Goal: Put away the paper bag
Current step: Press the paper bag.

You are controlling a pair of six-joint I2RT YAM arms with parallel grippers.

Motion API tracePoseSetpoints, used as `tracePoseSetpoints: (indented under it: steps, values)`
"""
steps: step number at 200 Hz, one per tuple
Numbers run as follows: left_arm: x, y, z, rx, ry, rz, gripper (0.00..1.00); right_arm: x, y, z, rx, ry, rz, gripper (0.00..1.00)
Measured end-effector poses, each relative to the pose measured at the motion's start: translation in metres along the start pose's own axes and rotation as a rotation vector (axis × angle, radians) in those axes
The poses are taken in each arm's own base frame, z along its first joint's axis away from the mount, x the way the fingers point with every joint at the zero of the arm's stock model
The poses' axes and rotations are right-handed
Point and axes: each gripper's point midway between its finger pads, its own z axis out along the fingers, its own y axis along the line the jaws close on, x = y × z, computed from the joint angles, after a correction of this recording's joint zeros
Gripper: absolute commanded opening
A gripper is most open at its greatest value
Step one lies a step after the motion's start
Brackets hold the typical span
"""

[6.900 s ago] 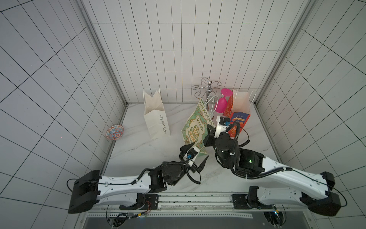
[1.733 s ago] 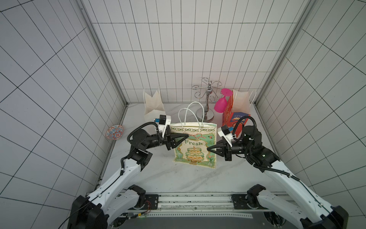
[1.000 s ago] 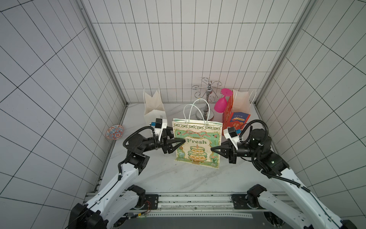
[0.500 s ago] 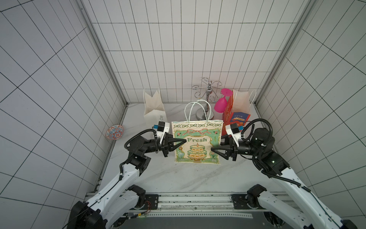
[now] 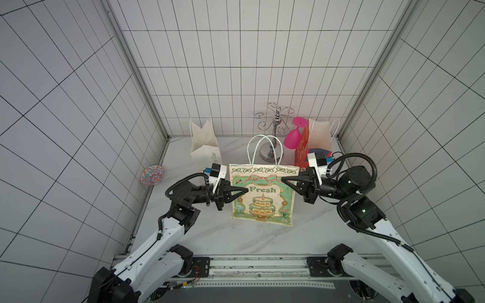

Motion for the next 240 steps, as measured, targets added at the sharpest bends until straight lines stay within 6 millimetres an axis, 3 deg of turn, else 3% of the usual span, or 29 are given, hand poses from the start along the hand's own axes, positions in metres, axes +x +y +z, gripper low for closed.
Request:
tracePoseSetpoints:
  steps: [6, 11, 15, 27, 36, 52, 84, 88, 93, 97, 104, 115, 131, 140, 146, 176, 188, 200, 213, 240]
  values:
    - [0.0, 0.0, 0.0, 0.0, 0.0, 0.001, 0.0, -0.001, 0.0, 0.0, -0.002, -0.002, 0.005, 0.06]
    - [0.0, 0.0, 0.0, 0.0, -0.001, 0.001, 0.0, -0.001, 0.001, 0.0, -0.003, -0.003, 0.012, 0.27]
    - [0.0, 0.0, 0.0, 0.001, 0.0, 0.001, 0.0, -0.002, 0.001, 0.0, -0.002, -0.005, 0.01, 0.38]
    - [0.001, 0.0, 0.0, 0.001, 0.002, -0.002, 0.0, -0.005, 0.002, 0.0, -0.005, -0.017, 0.011, 0.42]
    - [0.001, 0.0, 0.0, 0.001, 0.003, -0.003, 0.0, -0.008, 0.003, -0.001, -0.006, -0.029, 0.004, 0.38]
    - [0.001, 0.0, 0.0, 0.002, 0.004, -0.004, 0.0, -0.015, 0.005, -0.001, -0.006, -0.046, -0.006, 0.0]
    - [0.0, -0.001, 0.0, 0.005, 0.002, 0.0, 0.0, -0.02, 0.008, -0.002, -0.012, -0.056, -0.014, 0.0]
    - [0.0, -0.001, 0.0, 0.005, 0.002, 0.0, 0.0, -0.02, 0.008, -0.002, -0.012, -0.056, -0.015, 0.09]
    - [0.001, -0.001, 0.0, 0.006, 0.003, -0.001, 0.0, -0.02, 0.008, -0.002, -0.012, -0.056, -0.015, 0.31]
    - [0.001, -0.001, 0.0, 0.006, 0.003, -0.001, 0.0, -0.02, 0.008, -0.002, -0.012, -0.055, -0.011, 0.41]
    - [0.001, -0.001, 0.0, 0.006, 0.003, -0.001, 0.0, -0.02, 0.008, -0.002, -0.012, -0.056, -0.016, 0.48]
    - [0.001, -0.002, 0.0, 0.006, 0.003, -0.001, 0.0, -0.021, 0.01, -0.003, -0.012, -0.059, -0.026, 0.49]
    - [0.0, -0.003, 0.0, 0.008, 0.001, -0.003, 0.0, -0.021, 0.016, -0.009, -0.009, -0.056, -0.06, 0.45]
    - [-0.001, -0.004, 0.0, 0.009, -0.002, -0.004, 0.0, -0.019, 0.02, -0.012, -0.006, -0.051, -0.083, 0.22]
    - [-0.002, -0.005, 0.0, 0.011, -0.004, -0.005, 0.0, -0.018, 0.022, -0.015, -0.002, -0.046, -0.095, 0.0]
    - [-0.006, -0.012, 0.0, 0.033, -0.01, -0.004, 0.0, -0.011, 0.026, -0.02, 0.006, -0.031, -0.12, 0.0]
    - [-0.006, -0.012, 0.0, 0.036, -0.01, -0.012, 0.0, -0.01, 0.026, -0.02, 0.005, -0.027, -0.119, 0.48]
    - [-0.009, -0.013, 0.0, 0.037, -0.017, -0.01, 0.0, -0.005, 0.025, -0.02, 0.009, -0.012, -0.116, 0.72]
    - [-0.014, -0.015, 0.0, 0.036, -0.028, -0.002, 0.0, 0.001, 0.022, -0.023, 0.037, 0.009, -0.115, 0.81]
    - [-0.028, -0.016, -0.003, 0.018, -0.058, 0.026, 0.0, 0.022, 0.009, -0.037, 0.163, 0.045, -0.137, 0.83]
